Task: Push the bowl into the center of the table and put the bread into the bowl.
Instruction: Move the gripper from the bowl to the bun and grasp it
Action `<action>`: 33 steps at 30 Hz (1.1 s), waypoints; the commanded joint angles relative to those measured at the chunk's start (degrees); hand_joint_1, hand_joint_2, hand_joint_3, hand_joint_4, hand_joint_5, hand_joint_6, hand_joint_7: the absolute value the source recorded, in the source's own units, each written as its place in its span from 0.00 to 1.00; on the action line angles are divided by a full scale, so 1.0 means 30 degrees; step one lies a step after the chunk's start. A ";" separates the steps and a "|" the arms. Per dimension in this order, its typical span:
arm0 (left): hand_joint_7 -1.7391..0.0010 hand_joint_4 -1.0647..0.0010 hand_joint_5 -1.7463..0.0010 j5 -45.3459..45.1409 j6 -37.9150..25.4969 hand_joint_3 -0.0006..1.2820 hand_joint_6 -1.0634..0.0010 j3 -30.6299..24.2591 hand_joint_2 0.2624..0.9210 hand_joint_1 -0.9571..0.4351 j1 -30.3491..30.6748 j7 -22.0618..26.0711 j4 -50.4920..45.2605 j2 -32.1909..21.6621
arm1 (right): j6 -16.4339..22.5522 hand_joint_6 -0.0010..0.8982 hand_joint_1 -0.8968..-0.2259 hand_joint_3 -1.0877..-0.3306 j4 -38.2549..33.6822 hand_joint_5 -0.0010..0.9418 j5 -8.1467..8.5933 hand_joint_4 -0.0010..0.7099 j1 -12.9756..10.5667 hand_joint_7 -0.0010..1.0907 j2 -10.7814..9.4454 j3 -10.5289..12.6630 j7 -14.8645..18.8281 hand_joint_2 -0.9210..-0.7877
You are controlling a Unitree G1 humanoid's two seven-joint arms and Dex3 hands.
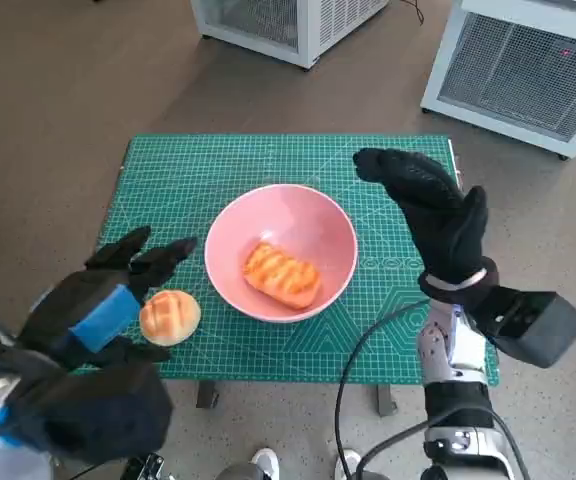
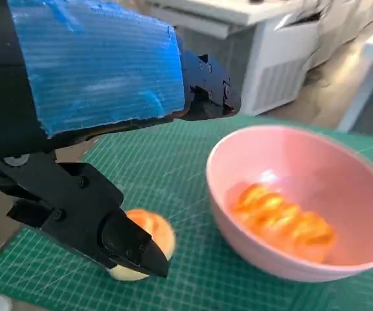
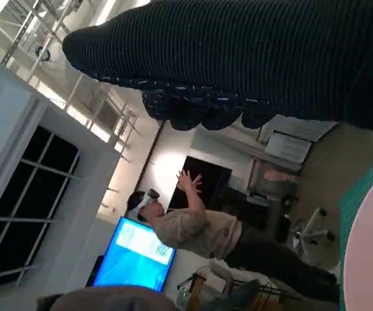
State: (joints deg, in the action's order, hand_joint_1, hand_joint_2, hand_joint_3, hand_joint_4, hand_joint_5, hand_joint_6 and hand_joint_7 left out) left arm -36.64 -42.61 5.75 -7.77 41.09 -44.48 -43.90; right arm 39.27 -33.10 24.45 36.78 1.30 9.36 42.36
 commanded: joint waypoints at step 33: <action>0.98 0.89 0.99 -0.1654 -0.0874 0.01 0.74 0.4665 0.68 0.53 -0.4308 -0.1419 1.1981 0.2916 | -0.0937 0.00 0.30 0.48 0.0434 0.00 -0.0075 0.26 -0.0819 0.53 0.0478 -0.0179 -0.0066 0.00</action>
State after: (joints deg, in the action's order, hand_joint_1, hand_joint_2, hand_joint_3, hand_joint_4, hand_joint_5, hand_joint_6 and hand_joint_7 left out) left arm -40.71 -44.84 18.65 -19.12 36.72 -10.96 -35.40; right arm 37.41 -31.98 24.51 35.90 2.19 8.86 42.36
